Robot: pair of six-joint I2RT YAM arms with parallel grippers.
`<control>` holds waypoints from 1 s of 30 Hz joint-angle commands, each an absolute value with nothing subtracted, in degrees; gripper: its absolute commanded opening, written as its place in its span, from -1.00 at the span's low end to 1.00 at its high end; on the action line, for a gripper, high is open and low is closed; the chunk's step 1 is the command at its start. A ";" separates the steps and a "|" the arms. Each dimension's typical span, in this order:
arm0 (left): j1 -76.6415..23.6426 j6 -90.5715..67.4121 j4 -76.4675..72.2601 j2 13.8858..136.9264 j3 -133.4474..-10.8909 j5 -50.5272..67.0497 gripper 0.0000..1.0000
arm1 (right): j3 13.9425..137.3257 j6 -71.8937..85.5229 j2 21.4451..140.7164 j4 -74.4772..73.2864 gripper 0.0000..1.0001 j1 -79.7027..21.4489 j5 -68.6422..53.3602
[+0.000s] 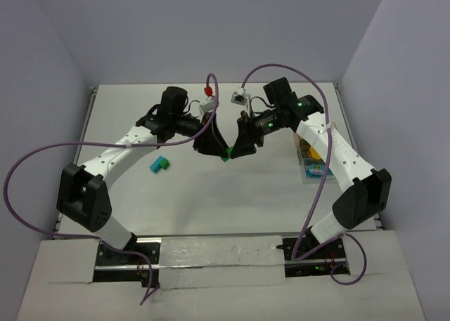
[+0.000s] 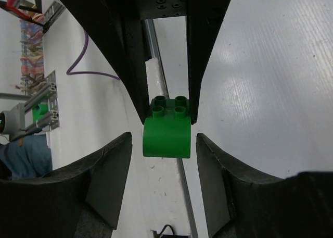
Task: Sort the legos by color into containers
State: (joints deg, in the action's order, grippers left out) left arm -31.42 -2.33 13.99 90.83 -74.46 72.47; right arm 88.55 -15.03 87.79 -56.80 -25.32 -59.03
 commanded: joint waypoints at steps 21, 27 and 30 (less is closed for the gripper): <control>-31.57 4.04 20.48 90.02 -76.21 66.15 0.98 | 85.87 -16.00 83.36 -55.82 -1.00 -23.76 -57.12; -26.87 3.13 20.99 87.53 -77.95 58.45 0.99 | 75.28 -22.60 77.18 -59.41 -1.00 -8.93 -53.43; -25.05 1.23 20.65 87.10 -78.40 52.48 0.98 | 72.86 -24.34 75.50 -59.41 -1.00 -0.80 -48.79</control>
